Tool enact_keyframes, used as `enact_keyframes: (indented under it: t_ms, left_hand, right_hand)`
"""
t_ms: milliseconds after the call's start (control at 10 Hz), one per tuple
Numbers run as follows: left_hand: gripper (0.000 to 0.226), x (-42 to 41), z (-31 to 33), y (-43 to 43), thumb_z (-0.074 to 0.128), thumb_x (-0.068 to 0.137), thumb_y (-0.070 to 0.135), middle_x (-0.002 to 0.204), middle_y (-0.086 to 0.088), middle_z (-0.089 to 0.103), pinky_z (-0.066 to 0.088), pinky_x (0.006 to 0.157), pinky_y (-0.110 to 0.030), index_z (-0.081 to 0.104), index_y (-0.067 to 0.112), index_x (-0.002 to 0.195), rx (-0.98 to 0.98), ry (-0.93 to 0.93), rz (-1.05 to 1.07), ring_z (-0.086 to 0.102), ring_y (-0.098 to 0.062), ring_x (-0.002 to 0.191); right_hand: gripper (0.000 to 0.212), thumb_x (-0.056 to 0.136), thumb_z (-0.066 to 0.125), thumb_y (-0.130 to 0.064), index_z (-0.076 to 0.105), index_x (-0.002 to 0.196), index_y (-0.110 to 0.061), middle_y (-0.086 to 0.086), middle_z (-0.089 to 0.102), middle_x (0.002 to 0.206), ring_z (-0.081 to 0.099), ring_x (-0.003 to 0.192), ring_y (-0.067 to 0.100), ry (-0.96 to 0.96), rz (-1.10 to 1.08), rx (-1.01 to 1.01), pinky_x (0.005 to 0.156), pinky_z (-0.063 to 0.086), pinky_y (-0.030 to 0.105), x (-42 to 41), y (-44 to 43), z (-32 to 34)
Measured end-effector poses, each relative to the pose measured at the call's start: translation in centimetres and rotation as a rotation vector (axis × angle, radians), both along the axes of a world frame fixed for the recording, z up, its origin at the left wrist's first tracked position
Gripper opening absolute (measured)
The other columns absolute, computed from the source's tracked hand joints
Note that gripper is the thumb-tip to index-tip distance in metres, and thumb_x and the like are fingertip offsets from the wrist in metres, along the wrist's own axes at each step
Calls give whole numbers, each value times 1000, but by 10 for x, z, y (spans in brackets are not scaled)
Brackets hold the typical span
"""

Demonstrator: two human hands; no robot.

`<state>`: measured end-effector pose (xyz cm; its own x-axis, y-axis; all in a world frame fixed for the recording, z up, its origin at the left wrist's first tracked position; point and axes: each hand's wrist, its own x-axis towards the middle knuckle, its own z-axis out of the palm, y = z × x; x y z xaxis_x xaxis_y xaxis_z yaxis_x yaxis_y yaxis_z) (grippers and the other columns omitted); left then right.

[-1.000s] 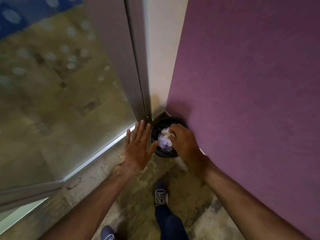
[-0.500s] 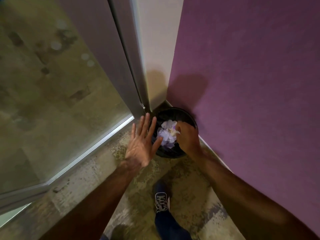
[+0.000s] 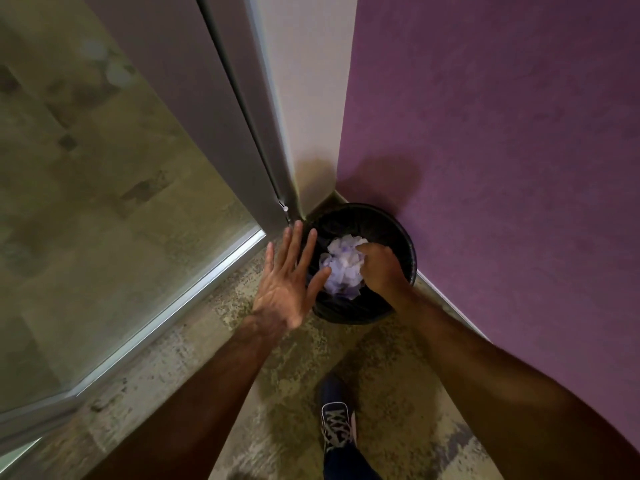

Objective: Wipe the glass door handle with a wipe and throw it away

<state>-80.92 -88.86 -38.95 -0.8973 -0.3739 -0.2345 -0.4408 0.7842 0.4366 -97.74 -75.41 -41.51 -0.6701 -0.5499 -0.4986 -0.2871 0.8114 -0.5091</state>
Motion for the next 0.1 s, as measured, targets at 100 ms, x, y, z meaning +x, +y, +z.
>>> enact_keyframes:
  t_ms: [100]
  left_hand:
    - [81,5,4,1,-5,98,77,174,4,-22,-6,134,-50,-14,33,165,-3,22,21,-24,-14,161]
  right_hand:
    - [40,95,53,2,62,133,-3,19,61,138,54,130,35,46,-17,-50,111,41,41,5,1,9]
